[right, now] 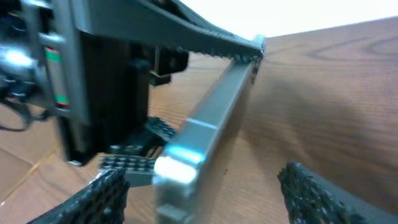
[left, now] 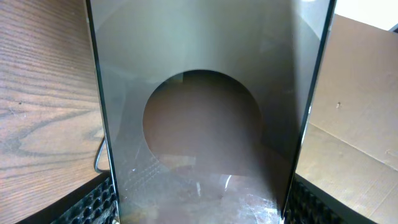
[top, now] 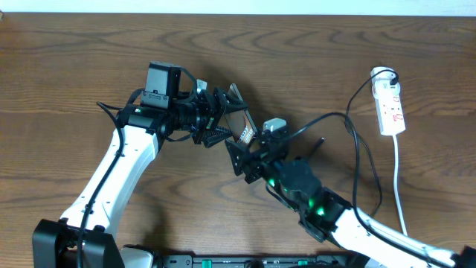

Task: Plug charger to phone and switch on socket
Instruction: 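Grasp the phone's edge with the right gripper and release left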

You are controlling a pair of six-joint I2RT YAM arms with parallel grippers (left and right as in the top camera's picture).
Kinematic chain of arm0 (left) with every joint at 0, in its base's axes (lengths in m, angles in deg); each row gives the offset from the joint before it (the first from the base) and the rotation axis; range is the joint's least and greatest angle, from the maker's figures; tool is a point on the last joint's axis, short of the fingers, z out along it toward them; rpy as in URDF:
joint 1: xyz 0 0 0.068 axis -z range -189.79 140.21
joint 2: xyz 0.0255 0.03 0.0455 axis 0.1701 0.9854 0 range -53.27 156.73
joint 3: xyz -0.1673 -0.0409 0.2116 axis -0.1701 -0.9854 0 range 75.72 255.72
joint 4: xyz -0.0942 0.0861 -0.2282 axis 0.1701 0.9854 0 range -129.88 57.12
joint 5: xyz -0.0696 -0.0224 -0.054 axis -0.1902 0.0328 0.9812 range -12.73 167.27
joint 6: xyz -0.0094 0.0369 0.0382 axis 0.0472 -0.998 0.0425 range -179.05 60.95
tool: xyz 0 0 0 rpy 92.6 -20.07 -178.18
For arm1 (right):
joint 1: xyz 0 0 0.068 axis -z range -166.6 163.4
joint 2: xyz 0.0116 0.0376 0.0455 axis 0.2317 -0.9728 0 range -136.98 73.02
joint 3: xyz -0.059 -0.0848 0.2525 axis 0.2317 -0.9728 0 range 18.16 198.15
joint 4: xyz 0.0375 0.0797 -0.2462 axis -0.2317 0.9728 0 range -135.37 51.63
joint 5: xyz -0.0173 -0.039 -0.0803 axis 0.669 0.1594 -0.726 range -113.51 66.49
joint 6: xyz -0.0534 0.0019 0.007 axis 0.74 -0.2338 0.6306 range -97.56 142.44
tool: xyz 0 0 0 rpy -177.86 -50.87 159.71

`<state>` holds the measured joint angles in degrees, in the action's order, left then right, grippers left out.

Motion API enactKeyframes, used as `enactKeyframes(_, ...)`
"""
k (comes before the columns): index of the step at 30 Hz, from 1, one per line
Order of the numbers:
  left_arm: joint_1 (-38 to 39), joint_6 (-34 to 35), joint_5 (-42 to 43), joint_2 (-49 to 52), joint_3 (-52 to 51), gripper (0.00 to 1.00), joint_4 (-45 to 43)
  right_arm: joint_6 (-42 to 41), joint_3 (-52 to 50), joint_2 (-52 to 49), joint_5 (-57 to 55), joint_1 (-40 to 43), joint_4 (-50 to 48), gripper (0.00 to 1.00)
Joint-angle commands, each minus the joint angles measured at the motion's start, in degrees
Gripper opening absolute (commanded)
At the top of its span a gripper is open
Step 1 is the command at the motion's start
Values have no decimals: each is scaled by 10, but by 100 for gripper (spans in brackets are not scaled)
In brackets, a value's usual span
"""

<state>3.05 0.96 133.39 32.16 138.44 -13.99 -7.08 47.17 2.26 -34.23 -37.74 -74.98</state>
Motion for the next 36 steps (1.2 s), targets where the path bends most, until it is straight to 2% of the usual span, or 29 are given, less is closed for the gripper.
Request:
enactKeyframes(1,-3,-2,13,-9,23,55,-3,-4,31,-8,-18,-2,-6,57)
enactKeyframes(6,-3,-3,13,-9,23,55,-3,0,44,-8,-18,-2,-8,40)
enactKeyframes(9,-3,-3,13,-9,23,55,-3,0,46,-8,-18,-2,-8,34)
enactKeyframes(14,-3,-3,13,-9,23,55,-3,0,46,-8,-18,-2,-4,15)
enactKeyframes(19,-3,-3,13,-9,23,55,-3,-1,46,-8,-18,-2,-5,1)
enactKeyframes(25,-3,-3,13,-9,23,56,-3,-5,46,-2,-12,-2,-9,1)
enactKeyframes(29,-3,-13,12,-9,23,86,-4,-5,46,7,-15,-1,-9,1)
enactKeyframes(30,-3,-18,12,-9,23,100,-11,-5,46,7,-17,0,-8,1)
enactKeyframes(33,-15,-53,13,-9,23,98,-76,-24,46,7,-24,15,9,1)
enactKeyframes(36,-42,-113,11,-10,27,98,-151,-111,46,7,-26,40,41,1)
